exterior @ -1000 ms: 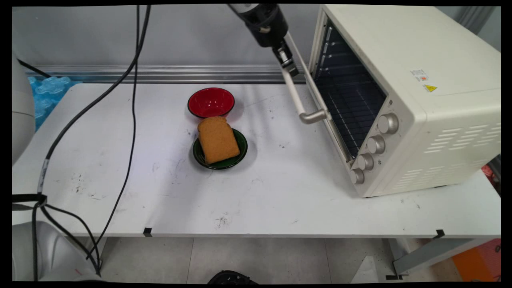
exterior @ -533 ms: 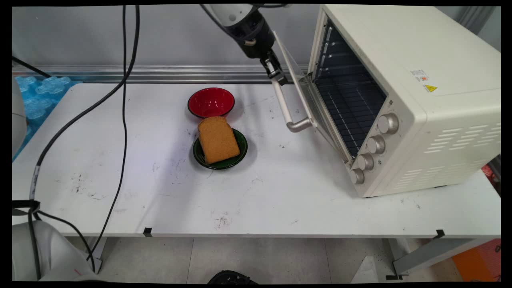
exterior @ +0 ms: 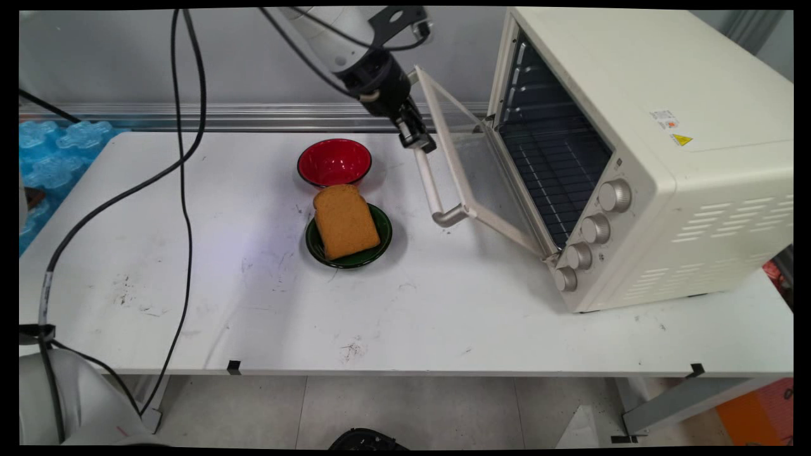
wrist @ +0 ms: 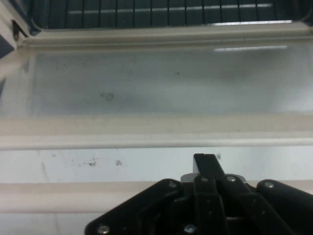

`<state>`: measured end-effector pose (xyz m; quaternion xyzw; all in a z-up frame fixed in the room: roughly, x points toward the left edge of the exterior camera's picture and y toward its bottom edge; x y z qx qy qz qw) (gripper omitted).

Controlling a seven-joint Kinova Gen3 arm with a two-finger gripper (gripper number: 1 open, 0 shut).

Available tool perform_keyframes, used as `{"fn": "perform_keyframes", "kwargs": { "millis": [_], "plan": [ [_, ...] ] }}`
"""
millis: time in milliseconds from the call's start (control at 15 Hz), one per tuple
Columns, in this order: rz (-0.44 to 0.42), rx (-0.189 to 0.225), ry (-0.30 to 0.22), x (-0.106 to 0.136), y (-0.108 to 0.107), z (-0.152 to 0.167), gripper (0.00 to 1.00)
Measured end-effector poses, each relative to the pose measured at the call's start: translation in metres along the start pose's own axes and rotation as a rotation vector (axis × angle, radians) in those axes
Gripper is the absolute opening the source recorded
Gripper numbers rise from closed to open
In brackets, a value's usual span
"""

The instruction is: Open the oven

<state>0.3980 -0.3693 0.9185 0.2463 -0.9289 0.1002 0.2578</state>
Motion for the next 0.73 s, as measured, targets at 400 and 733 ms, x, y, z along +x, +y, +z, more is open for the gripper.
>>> {"fn": "perform_keyframes", "kwargs": {
  "millis": [400,733],
  "plan": [
    [0.027,0.022,0.010,-0.043,0.011,0.006,0.00],
    [0.051,0.033,0.005,-0.074,0.019,0.009,0.00]
  ]
}}
